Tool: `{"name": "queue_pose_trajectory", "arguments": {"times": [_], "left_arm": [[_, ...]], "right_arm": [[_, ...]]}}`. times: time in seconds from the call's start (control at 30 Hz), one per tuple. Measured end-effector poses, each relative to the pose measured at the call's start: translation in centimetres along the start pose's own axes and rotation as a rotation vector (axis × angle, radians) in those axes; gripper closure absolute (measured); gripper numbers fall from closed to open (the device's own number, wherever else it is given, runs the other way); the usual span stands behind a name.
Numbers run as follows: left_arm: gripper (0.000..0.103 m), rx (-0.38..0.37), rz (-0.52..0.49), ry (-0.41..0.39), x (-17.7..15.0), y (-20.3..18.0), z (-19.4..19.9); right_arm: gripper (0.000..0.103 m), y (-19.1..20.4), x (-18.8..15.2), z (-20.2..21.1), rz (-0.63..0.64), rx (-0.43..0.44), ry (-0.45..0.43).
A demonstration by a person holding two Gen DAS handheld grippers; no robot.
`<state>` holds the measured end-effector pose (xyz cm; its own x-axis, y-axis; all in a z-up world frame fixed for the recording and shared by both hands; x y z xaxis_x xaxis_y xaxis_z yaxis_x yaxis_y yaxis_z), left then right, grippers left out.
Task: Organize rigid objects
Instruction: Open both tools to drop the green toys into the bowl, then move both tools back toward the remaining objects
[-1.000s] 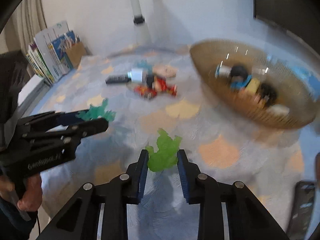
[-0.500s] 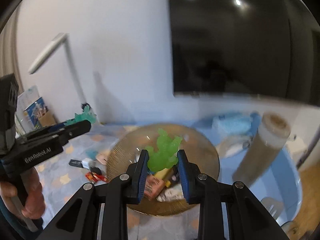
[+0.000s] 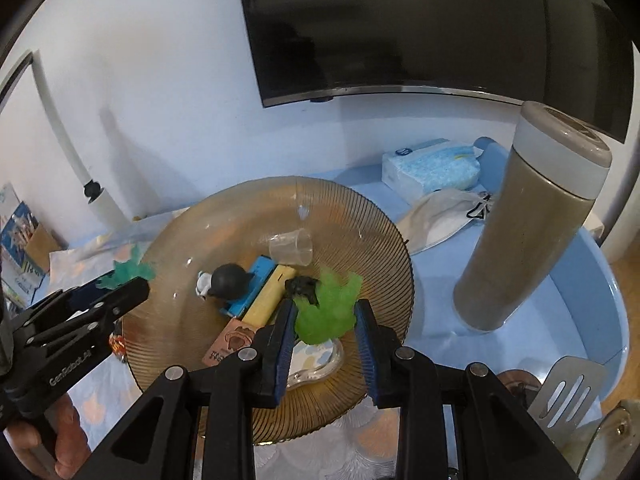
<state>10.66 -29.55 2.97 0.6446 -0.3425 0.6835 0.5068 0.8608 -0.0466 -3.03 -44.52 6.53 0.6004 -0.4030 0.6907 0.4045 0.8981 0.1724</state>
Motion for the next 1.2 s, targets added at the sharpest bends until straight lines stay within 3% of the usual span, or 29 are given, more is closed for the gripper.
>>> {"name": "queue_pose_trajectory", "arguments": {"times": [0.03, 0.07, 0.1, 0.3, 0.43, 0.67, 0.73, 0.87, 0.97, 1.03, 1.13, 1.2], "left_arm": [[0.042, -0.002, -0.002, -0.001, 0.1, 0.1, 0.3], [0.024, -0.004, 0.000, -0.006, 0.4, 0.3, 0.7], [0.022, 0.000, 0.010, -0.036, 0.5, 0.6, 1.5], [0.032, 0.016, 0.025, -0.092, 0.0, 3.5, 5.6], [0.032, 0.031, 0.114, -0.128, -0.9, 7.2, 9.5], [0.032, 0.145, 0.216, -0.184, -4.8, 14.7, 15.6], [0.031, 0.189, 0.284, -0.149, -7.8, 17.4, 15.2], [0.032, 0.323, 0.315, -0.034, -14.4, 21.0, 12.2], [0.032, 0.353, 0.316, 0.035, -18.2, 21.9, 10.1], [0.032, 0.362, 0.302, 0.043, -19.3, 21.8, 9.6], [0.031, 0.363, 0.278, 0.033, -19.3, 21.5, 9.5], [0.031, 0.375, 0.271, 0.034, -19.3, 21.5, 9.6]], "right_arm": [[0.059, -0.1, 0.1, 0.0, -0.010, -0.003, -0.002], [0.046, -0.4, 0.3, 0.3, -0.022, -0.012, -0.015], [0.045, -0.6, 0.5, 0.8, -0.030, -0.018, -0.037], [0.045, 2.4, -0.2, 4.5, 0.028, 0.034, -0.071], [0.045, 7.8, -1.8, 6.9, 0.104, 0.130, -0.068], [0.045, 17.5, -6.8, 9.0, 0.248, 0.282, -0.055], [0.045, 19.4, -9.5, 8.0, 0.274, 0.307, -0.030], [0.045, 22.0, -15.7, 3.7, 0.355, 0.330, 0.036], [0.045, 21.9, -18.8, 0.8, 0.382, 0.340, 0.070], [0.045, 21.3, -19.4, -0.2, 0.359, 0.334, 0.113], [0.041, 20.5, -18.1, 0.1, 0.309, 0.351, 0.069], [0.041, 20.0, -18.4, -0.9, 0.275, 0.343, 0.114]]}}
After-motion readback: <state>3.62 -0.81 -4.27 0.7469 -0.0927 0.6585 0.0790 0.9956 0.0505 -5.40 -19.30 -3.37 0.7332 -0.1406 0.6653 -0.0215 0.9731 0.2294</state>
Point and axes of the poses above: each gripper's, at about its wrist camera, not at the fingertips, and z roughly against the way its jaws point, y to its left, x to its top, the point moved 10 cm from there along -z, roughly the way its jaws point, and after that the axes turned 6 degrees about -z, right-handed, at the moved point
